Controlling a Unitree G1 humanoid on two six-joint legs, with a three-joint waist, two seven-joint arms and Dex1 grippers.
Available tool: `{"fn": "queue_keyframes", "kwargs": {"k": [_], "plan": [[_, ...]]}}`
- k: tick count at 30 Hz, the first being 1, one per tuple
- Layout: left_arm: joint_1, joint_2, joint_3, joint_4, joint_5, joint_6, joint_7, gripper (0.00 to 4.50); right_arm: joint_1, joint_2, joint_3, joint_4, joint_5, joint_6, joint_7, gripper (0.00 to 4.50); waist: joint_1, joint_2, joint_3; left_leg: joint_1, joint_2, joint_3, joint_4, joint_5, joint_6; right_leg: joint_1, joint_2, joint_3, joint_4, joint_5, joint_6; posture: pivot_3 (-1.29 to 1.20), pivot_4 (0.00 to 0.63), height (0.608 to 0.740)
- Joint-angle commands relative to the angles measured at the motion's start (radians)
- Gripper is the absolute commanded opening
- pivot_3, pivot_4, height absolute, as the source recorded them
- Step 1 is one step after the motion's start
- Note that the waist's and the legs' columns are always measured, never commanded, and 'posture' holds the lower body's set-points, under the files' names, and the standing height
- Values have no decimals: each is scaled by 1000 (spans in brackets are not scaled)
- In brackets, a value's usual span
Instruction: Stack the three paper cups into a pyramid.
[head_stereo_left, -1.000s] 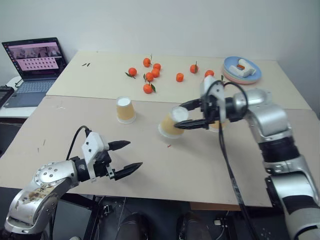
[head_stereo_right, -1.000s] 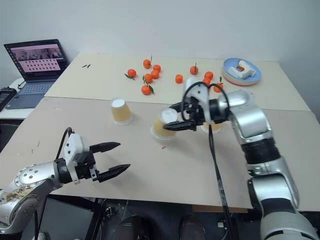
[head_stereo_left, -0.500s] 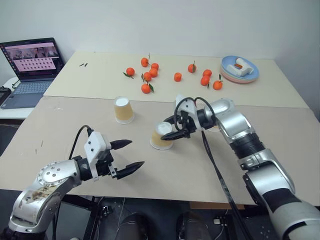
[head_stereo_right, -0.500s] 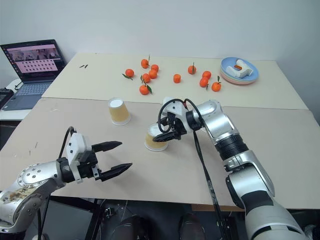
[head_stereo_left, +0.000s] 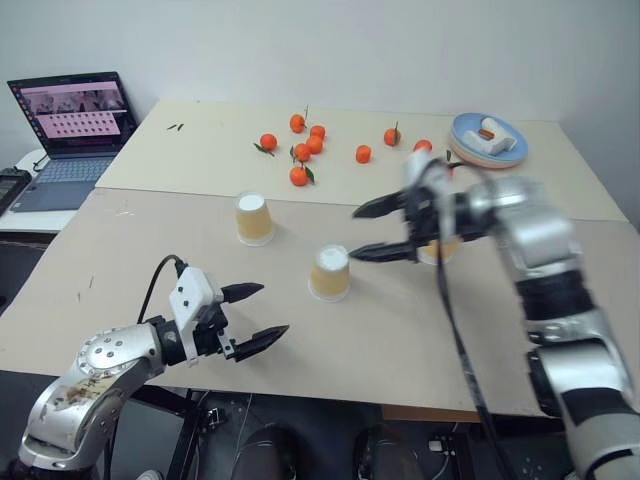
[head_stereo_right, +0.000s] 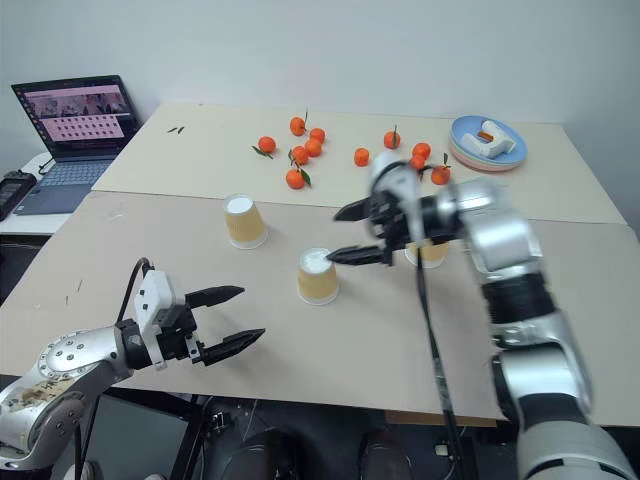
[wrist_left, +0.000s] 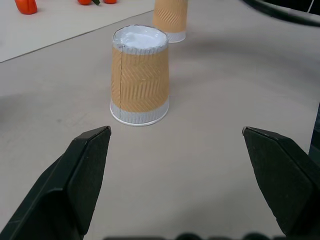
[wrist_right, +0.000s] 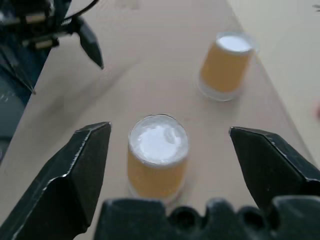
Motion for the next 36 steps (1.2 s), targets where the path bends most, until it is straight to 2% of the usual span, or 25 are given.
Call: {"fn": "queue_keyframes", "kwargs": {"k": [1,4,8,10,16,22,26,31,36], "plan": [[10,-2,22,-31,4,-31,-7,4500,194,-86,-228,-194,92,173,-118,4414,2,0,0,0,0,-1,0,0,0,0,0,0,0,0,0,0,150,680],[14,-4,22,-28,11,-41,-10,4500,377,-108,-291,-279,8,240,-306,4414,-1,-1,0,3,1,-1,-1,0,0,2,0,1,0,0,0,0,150,680],[9,-9,14,-26,23,-60,-12,4500,472,-21,-281,-250,-136,232,-613,4414,-17,0,-1,5,2,1,-1,0,-1,2,0,4,1,0,0,0,150,680],[2,-16,10,-23,31,-70,-11,4500,475,17,-228,-195,-209,170,-710,4414,-18,0,-1,5,3,3,0,1,-2,1,0,4,2,1,-1,0,150,680],[-18,-43,4,-11,47,-92,-3,4500,337,145,-210,10,-255,12,-869,4414,-18,0,0,4,2,4,-1,1,-2,-1,2,5,2,1,-1,0,150,680],[-25,-80,-6,6,79,-120,17,4500,262,178,-224,130,-231,-70,-892,4414,-8,0,0,3,0,3,-2,1,-2,-1,2,3,2,0,0,0,150,680],[-23,-81,-10,6,88,-125,14,4500,261,175,-213,112,-202,-70,-863,4414,-12,0,0,3,0,3,-1,1,-2,0,2,3,2,0,0,0,150,680],[-32,-82,-12,8,92,-122,18,4500,307,129,-164,49,-188,-72,-749,4414,-13,0,0,3,1,3,-2,1,-2,-1,2,4,2,0,0,0,150,680],[-58,-81,-15,12,85,-107,27,4500,248,139,-150,112,-210,-93,-765,4414,-12,0,0,3,1,3,-1,1,-2,0,2,3,2,0,0,0,150,680]]}}
